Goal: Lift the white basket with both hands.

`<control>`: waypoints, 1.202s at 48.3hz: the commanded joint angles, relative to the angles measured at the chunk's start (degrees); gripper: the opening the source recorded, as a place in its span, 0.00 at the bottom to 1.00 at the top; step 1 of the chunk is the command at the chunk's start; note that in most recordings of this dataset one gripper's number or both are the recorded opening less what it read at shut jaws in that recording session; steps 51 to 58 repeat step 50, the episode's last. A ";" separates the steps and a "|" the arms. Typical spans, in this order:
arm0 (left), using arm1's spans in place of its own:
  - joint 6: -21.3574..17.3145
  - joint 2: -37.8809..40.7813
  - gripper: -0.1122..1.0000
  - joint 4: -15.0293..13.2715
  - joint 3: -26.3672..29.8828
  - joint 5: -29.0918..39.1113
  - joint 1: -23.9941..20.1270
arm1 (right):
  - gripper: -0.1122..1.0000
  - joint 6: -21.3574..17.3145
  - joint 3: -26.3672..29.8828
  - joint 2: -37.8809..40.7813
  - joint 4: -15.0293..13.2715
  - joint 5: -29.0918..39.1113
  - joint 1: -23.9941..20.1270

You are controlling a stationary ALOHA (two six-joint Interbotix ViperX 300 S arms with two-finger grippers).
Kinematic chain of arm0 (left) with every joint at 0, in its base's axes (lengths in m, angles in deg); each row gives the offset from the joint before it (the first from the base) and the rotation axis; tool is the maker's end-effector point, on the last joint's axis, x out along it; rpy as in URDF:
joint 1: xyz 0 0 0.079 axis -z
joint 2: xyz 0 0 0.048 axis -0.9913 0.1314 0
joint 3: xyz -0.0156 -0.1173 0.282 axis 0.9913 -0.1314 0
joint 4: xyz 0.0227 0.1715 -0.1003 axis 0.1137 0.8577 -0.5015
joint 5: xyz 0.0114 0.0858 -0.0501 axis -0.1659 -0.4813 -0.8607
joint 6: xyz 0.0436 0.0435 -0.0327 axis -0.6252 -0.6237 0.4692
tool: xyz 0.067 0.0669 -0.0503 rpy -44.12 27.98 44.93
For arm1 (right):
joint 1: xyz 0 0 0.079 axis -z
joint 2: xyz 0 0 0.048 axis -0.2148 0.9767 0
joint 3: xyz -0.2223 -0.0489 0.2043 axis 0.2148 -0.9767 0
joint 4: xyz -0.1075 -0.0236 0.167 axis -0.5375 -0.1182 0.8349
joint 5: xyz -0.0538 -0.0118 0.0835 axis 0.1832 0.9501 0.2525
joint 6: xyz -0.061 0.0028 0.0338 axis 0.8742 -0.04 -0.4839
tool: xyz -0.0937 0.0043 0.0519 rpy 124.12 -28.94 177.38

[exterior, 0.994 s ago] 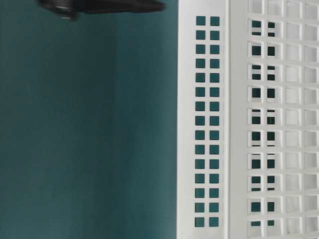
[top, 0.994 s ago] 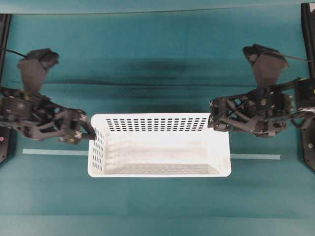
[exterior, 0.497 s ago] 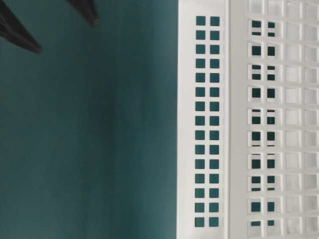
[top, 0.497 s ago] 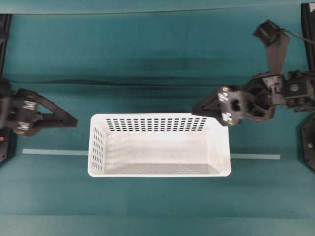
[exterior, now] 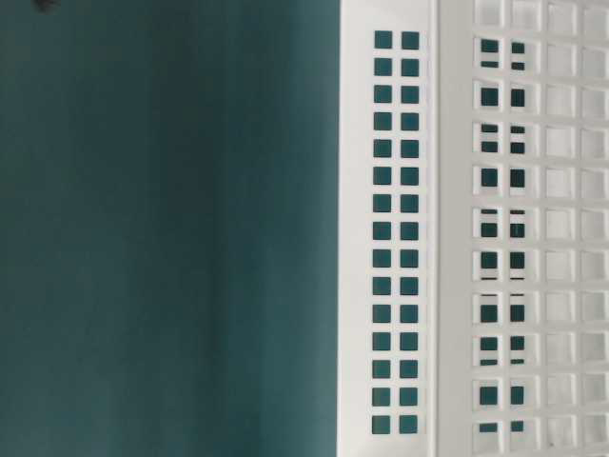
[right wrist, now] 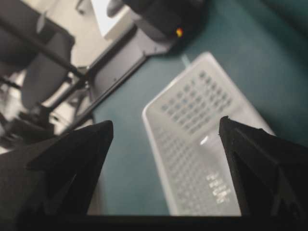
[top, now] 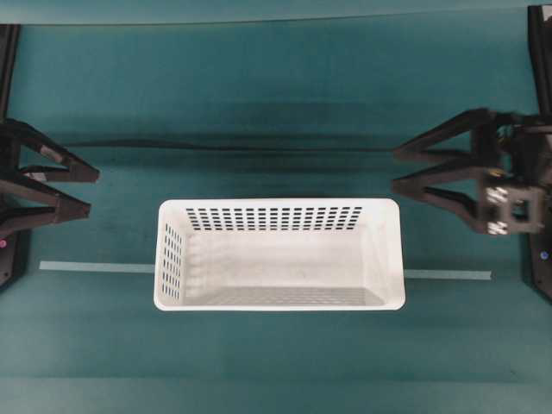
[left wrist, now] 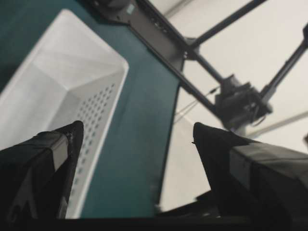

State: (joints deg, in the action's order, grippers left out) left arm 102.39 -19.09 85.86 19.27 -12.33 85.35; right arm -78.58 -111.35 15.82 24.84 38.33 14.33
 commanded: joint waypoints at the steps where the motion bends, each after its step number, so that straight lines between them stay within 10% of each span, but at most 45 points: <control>1: -4.13 -0.18 0.94 0.18 0.53 0.00 0.09 | 0.95 5.27 -0.26 -1.32 -0.62 -0.79 -0.35; 15: -13.62 -4.31 0.93 0.18 0.62 0.18 0.09 | 0.95 19.16 -3.16 -6.77 -0.62 -0.88 -0.62; 58: -18.63 -9.93 0.89 0.18 -4.48 1.14 0.09 | 0.95 19.16 -9.40 -15.12 -0.62 -1.14 -0.62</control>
